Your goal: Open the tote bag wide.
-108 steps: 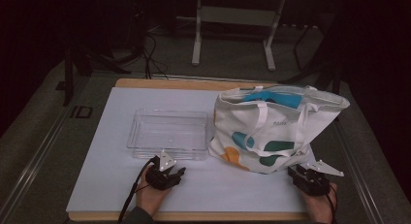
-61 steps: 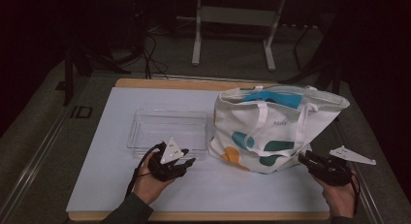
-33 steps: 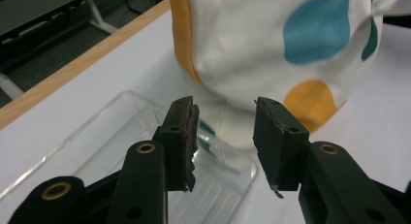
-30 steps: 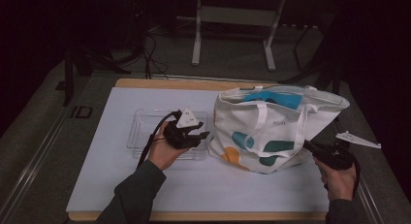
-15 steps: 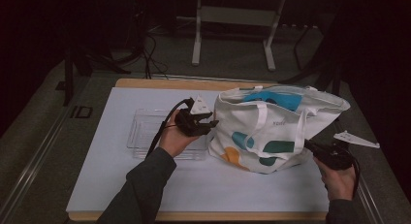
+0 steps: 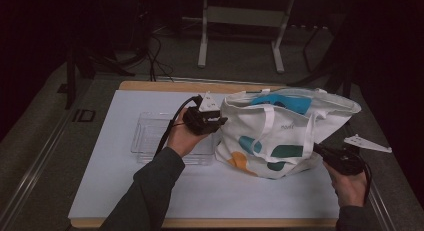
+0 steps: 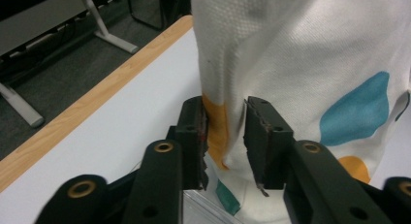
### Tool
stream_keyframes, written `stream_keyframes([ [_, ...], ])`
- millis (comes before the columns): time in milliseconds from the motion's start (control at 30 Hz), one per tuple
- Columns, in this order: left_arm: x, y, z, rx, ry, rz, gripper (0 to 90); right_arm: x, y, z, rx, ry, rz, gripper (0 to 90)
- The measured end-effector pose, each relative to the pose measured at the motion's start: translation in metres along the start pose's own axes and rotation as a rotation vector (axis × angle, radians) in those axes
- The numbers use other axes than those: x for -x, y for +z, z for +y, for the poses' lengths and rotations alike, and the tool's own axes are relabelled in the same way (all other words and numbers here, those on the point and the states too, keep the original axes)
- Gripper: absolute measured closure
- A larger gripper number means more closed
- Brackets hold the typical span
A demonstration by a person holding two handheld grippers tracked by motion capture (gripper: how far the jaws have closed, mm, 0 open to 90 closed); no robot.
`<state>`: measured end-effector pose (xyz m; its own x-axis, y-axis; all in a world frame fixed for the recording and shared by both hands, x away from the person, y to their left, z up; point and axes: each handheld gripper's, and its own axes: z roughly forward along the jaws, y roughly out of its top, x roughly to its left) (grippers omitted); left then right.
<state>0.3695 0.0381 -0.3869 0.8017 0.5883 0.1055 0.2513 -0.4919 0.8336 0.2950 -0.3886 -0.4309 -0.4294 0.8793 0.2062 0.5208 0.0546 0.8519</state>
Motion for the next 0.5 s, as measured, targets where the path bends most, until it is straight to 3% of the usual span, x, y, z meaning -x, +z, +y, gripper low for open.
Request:
stream_keyframes([
  [200, -0.002, -0.002, 0.001, 0.01, -0.017, -0.023, 82.7, -0.003, -0.003, 0.001, 0.013, -0.006, -0.002, 88.0],
  [500, -0.003, -0.006, 0.001, 0.026, -0.04, -0.037, 84.3, -0.01, -0.011, 0.002, 0.036, -0.03, -0.009, 88.2],
])
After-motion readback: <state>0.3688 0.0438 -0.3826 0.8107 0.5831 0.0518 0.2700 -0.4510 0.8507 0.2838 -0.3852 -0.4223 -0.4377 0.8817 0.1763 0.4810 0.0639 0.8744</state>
